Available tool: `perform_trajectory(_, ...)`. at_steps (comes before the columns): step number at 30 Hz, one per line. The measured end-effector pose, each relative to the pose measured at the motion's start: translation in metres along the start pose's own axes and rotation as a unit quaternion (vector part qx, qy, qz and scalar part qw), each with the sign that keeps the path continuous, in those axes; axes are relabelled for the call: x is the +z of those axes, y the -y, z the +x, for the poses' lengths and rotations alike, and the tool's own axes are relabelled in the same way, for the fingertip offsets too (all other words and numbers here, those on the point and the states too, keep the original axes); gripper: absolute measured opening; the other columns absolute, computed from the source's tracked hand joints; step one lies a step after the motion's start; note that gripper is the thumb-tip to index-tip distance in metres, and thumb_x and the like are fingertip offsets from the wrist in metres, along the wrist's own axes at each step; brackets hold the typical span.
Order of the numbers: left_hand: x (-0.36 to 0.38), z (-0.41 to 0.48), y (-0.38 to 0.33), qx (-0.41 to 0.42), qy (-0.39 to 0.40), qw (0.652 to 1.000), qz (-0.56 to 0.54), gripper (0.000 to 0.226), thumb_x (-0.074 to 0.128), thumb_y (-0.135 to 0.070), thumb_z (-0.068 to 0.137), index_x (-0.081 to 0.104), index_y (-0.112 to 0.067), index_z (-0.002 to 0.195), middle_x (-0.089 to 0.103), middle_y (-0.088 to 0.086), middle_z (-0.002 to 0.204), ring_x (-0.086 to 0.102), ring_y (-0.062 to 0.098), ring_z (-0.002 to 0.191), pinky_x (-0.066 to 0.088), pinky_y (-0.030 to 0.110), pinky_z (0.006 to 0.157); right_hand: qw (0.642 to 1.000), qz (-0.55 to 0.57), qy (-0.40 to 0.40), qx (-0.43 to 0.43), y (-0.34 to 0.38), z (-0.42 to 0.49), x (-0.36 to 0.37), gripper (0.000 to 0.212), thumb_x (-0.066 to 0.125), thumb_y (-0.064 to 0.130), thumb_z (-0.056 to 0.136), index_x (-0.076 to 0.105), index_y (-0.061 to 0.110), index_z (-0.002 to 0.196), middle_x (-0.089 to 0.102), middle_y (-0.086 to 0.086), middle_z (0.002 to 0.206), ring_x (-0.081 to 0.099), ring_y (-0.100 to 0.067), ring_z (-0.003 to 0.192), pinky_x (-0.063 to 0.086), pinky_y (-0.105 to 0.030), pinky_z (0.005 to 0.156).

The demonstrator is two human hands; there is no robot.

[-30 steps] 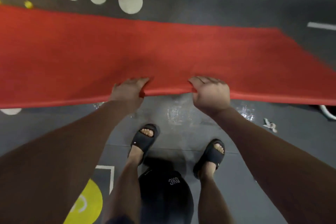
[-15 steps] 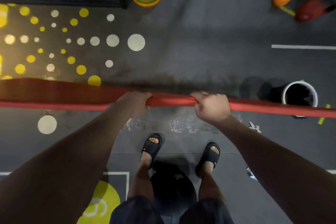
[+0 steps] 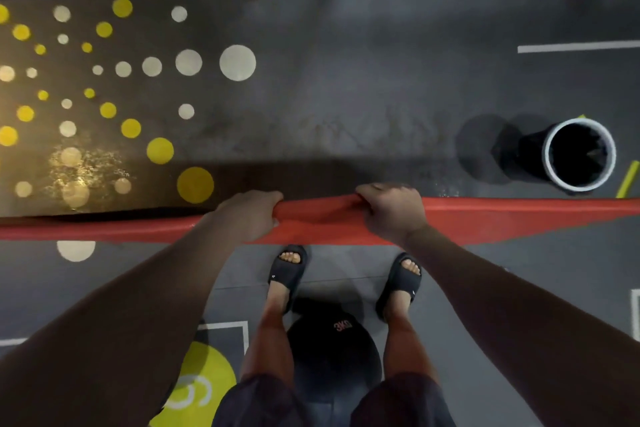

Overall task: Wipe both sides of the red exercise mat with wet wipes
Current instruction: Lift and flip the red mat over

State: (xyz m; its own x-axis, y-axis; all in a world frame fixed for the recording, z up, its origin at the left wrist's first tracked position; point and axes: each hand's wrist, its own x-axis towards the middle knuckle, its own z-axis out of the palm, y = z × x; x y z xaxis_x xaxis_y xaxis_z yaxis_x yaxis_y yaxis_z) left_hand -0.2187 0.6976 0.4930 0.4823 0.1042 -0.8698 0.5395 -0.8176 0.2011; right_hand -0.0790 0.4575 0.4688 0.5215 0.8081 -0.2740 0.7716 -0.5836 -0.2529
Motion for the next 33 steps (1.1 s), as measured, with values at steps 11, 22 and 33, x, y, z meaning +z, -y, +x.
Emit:
perform_trajectory(11, -0.013, 0.03, -0.011, -0.077, -0.173, 0.979, 0.068, 0.041, 0.053, -0.034, 0.096, 0.043, -0.019, 0.132, 0.054, 0.01, 0.133, 0.051, 0.033, 0.125, 0.044, 0.045, 0.102, 0.994, -0.004, -0.073, 0.077, -0.023, 0.056, 0.024, 0.056, 0.044, 0.021, 0.078, 0.06, 0.019, 0.131, 0.061, -0.008, 0.126, 0.054, -0.033, 0.117, 0.038, -0.043, 0.103)
perform_trajectory(22, -0.002, 0.085, -0.098, 0.006, -0.243, 0.966, 0.088, 0.051, 0.057, -0.035, 0.086, 0.05, -0.017, 0.133, 0.03, 0.006, 0.154, 0.023, 0.029, 0.143, 0.027, 0.043, 0.117, 0.947, 0.116, -0.011, 0.299, -0.079, -0.012, 0.068, 0.062, 0.052, 0.019, 0.072, 0.054, 0.014, 0.134, 0.046, -0.015, 0.142, 0.042, -0.037, 0.128, 0.036, -0.048, 0.103)
perform_trajectory(33, 0.101, 0.173, -0.21, 0.015, -0.103, 0.99, 0.095, 0.042, 0.05, -0.038, 0.094, 0.055, -0.017, 0.13, 0.043, 0.006, 0.134, 0.034, 0.028, 0.13, 0.037, 0.043, 0.108, 0.907, 0.161, 0.152, 0.357, -0.21, -0.124, 0.16, 0.037, 0.053, 0.015, 0.087, 0.054, 0.01, 0.123, 0.049, -0.013, 0.124, 0.046, -0.035, 0.116, 0.043, -0.04, 0.095)
